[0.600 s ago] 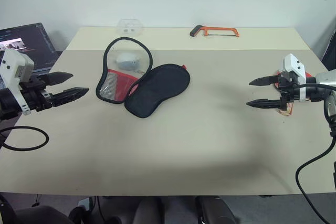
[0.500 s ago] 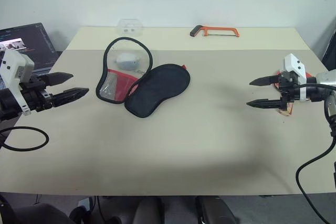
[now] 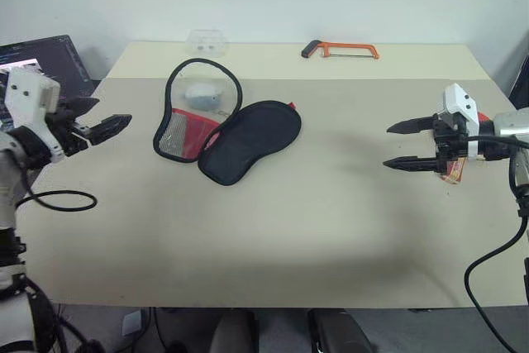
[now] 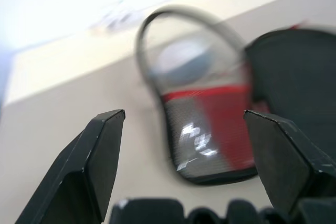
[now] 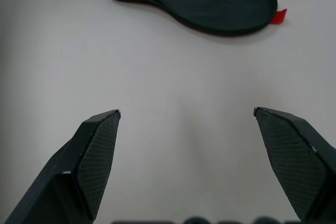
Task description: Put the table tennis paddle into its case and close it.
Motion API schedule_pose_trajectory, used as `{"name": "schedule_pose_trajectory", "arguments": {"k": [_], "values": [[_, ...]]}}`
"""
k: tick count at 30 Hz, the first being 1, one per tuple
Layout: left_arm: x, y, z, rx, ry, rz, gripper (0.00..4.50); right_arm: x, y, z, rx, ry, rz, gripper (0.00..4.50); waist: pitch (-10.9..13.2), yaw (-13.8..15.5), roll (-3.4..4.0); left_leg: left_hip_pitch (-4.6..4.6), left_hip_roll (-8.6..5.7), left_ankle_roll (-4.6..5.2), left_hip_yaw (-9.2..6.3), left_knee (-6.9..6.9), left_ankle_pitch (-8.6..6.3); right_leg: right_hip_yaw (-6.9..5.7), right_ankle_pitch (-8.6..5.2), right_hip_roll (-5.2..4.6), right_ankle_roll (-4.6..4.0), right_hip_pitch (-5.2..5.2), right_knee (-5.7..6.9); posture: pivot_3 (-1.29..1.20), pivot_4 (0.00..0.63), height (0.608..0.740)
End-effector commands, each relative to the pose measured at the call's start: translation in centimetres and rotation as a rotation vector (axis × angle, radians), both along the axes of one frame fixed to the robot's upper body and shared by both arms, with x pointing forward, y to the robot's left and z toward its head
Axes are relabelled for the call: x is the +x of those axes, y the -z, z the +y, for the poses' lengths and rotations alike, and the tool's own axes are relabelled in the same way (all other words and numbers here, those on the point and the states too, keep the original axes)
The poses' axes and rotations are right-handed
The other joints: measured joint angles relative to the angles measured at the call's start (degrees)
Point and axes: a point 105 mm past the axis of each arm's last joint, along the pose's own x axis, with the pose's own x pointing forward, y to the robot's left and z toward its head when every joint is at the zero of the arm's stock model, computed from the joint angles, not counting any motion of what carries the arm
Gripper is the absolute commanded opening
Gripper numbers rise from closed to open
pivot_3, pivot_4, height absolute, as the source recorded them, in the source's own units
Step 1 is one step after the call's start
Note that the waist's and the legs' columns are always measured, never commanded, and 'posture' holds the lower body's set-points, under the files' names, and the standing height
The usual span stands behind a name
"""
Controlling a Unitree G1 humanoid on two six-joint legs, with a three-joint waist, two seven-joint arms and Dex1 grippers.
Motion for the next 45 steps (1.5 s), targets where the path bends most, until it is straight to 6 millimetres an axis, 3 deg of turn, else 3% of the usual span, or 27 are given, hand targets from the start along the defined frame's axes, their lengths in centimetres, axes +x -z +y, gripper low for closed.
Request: {"name": "schedule_pose_trajectory", "arguments": {"k": [1,3,6,12,20,28,31,40,45], "values": [[2.1,0.4,2.0,0.027,-0.174,0.006,3.94,-0.5,-0.7,1.1,0.011,-0.025,-0.043,4.48,-0.02,0.21,-0.03,0.00,-0.01,0.00,-0.01,0.00,0.00,-0.01,0.00,0.00,0.00,0.02,0.01,0.00,0.150,0.740],[3.3,1.2,1.7,0.016,-0.187,0.027,3.94,-0.8,-0.7,1.4,0.014,-0.034,-0.039,4.48,-0.06,0.27,-0.09,-0.01,-0.03,0.00,-0.01,0.01,0.00,-0.03,0.00,0.01,0.00,0.00,0.01,0.00,0.150,0.740],[5.3,2.6,-0.4,-0.017,-0.133,0.057,3.94,-1.0,-0.5,1.7,0.012,-0.040,-0.039,4.48,-0.07,0.70,-0.11,-0.04,-0.02,0.00,-0.01,0.02,0.00,-0.05,0.00,0.00,0.00,-0.01,0.00,0.00,0.150,0.740],[7.7,5.6,-3.3,-0.053,-0.118,0.113,3.94,-1.7,-0.5,1.5,0.008,-0.020,-0.037,4.48,-0.11,1.39,-0.17,-0.07,-0.03,-0.01,-0.01,0.02,0.00,-0.12,0.00,-0.01,0.00,-0.03,-0.01,0.00,0.150,0.740],[8.2,10.0,-5.0,-0.042,-0.161,0.191,3.94,-2.5,-0.7,0.6,-0.008,0.030,-0.029,4.48,-0.12,1.44,-0.20,-0.08,-0.03,-0.02,-0.02,0.02,0.01,-0.12,0.00,-0.05,0.00,-0.03,-0.01,0.00,0.150,0.740],[8.2,11.9,-6.9,-0.084,-0.122,0.221,3.94,-2.5,-1.3,0.3,-0.008,0.052,-0.035,4.48,-0.15,1.82,-0.24,-0.05,-0.06,-0.01,-0.05,0.06,0.02,-0.15,0.00,0.00,0.00,0.02,0.04,0.00,0.150,0.740],[8.4,11.8,-7.3,-0.100,-0.109,0.215,3.36,-2.3,-1.4,0.3,-0.010,0.058,-0.040,4.50,-0.16,2.09,-0.24,-0.05,-0.06,-0.01,-0.05,0.06,0.02,-0.16,0.00,0.01,0.00,0.03,0.04,0.00,0.150,0.740],[7.9,12.1,-6.6,-0.123,-0.110,0.211,0.11,-2.0,-1.3,0.2,-0.008,0.073,-0.047,4.50,-0.17,2.62,-0.25,-0.05,-0.06,-0.01,-0.05,0.06,0.03,-0.18,0.00,0.02,0.00,0.04,0.02,0.00,0.150,0.740],[7.6,11.6,-6.4,-0.158,-0.100,0.181,0.05,-1.9,-1.2,0.2,-0.005,0.076,-0.048,4.50,-0.17,2.57,-0.24,-0.04,-0.04,-0.01,-0.05,0.06,0.03,-0.18,0.00,0.02,0.00,0.05,0.02,0.00,0.150,0.740]]}}
